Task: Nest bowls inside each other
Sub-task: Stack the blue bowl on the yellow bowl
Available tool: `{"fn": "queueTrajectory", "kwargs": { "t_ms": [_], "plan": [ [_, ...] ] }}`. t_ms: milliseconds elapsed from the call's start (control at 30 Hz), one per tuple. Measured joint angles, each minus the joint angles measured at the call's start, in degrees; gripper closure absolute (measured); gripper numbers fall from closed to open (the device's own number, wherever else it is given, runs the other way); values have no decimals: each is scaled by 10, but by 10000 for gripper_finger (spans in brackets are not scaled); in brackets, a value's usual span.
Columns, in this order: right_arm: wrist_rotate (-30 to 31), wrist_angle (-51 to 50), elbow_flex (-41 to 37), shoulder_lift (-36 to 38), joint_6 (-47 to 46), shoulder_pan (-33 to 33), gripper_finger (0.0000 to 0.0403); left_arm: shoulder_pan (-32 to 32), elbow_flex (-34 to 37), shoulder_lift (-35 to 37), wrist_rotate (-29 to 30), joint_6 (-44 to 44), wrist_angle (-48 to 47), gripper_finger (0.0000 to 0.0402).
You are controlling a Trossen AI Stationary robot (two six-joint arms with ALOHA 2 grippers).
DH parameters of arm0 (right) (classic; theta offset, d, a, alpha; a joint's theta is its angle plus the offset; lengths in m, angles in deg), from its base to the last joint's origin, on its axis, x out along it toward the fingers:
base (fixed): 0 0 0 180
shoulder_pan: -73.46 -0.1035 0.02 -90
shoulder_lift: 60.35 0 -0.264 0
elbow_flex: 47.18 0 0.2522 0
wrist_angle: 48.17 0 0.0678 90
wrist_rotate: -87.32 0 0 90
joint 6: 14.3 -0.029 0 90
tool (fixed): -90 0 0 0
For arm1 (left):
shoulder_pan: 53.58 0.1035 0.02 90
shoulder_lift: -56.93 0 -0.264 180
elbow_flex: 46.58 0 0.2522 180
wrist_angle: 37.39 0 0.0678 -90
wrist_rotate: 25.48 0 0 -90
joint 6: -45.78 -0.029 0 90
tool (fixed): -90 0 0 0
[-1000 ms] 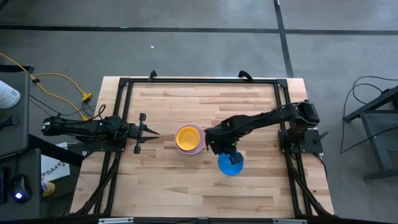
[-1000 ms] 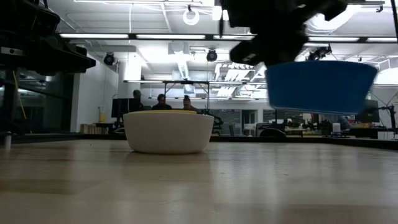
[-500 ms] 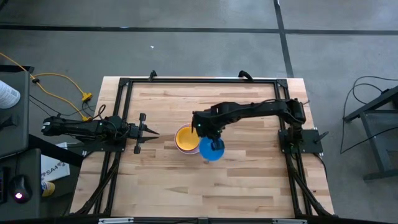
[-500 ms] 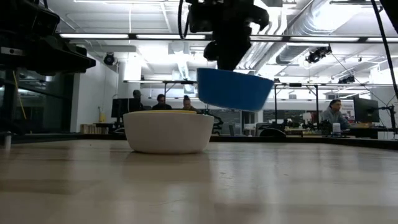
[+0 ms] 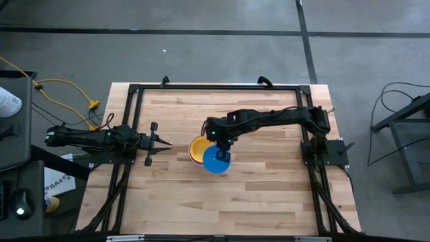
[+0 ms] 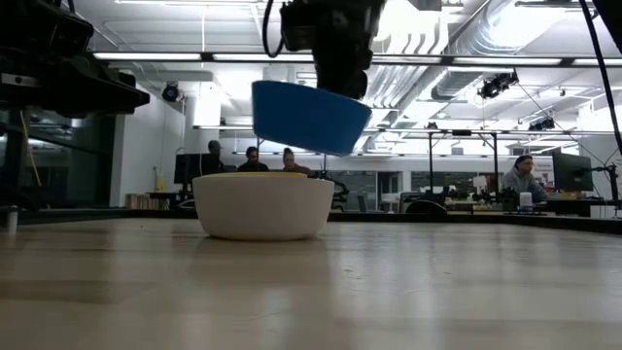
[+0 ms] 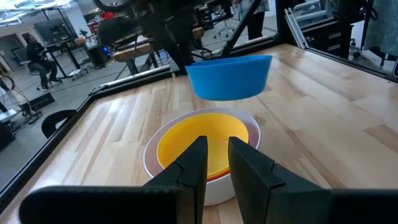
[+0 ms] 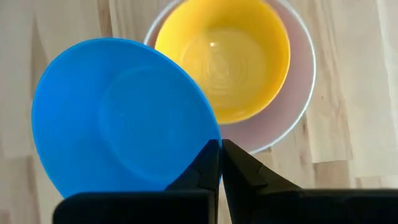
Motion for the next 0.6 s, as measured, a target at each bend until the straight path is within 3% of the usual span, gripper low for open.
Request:
{"fn": "queueTrajectory", "kwargs": {
  "t_ms": [300,600],
  "plan": [
    [1,25,0,0,-75,28,400,0,0,0,0,0,0,336],
    [6,-20,50,-41,-42,48,400,0,0,0,0,0,0,336]
  ]
}}
